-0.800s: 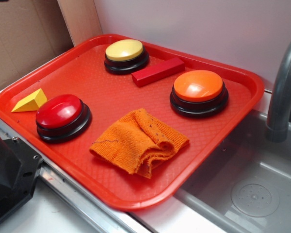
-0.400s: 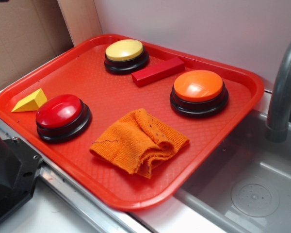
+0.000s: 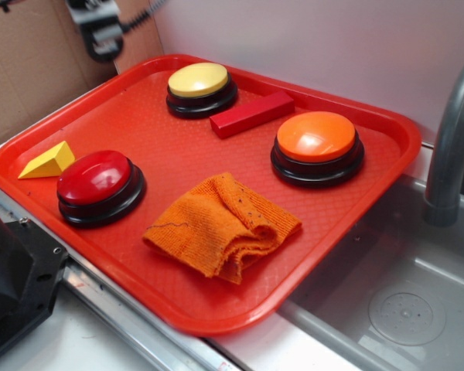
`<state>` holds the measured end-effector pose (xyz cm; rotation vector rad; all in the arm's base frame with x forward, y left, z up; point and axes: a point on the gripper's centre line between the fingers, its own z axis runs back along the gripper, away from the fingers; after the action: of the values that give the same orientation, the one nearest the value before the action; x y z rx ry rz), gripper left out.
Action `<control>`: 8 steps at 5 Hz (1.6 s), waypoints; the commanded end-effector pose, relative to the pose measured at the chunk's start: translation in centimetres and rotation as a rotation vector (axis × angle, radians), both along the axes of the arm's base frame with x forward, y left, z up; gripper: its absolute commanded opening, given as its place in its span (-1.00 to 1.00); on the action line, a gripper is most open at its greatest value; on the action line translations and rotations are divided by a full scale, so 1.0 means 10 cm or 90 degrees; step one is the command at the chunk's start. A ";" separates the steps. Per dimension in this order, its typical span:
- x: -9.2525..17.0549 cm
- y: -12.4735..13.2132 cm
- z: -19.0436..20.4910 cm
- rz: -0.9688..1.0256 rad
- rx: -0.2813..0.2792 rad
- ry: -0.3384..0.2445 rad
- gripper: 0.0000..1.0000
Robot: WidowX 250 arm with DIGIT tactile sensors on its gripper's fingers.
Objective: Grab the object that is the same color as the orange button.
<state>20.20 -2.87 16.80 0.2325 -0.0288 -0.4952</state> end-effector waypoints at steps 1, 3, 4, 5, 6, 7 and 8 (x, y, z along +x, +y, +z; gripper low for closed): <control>0.02 -0.56 -0.65 -0.332 -0.060 0.067 1.00; -0.20 -0.82 -0.95 -0.649 -0.061 0.106 1.00; -0.14 -0.91 -0.99 -0.810 -0.048 0.088 1.00; -0.17 -0.94 -1.17 -0.888 -0.056 0.115 1.00; -0.28 -0.93 -1.36 -0.892 -0.067 0.143 1.00; -0.37 -0.88 -1.45 -0.893 -0.124 0.191 1.00; -0.38 -0.84 -1.51 -0.874 -0.124 0.184 -1.00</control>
<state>18.95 -12.18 1.69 -0.0785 0.0327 -1.8816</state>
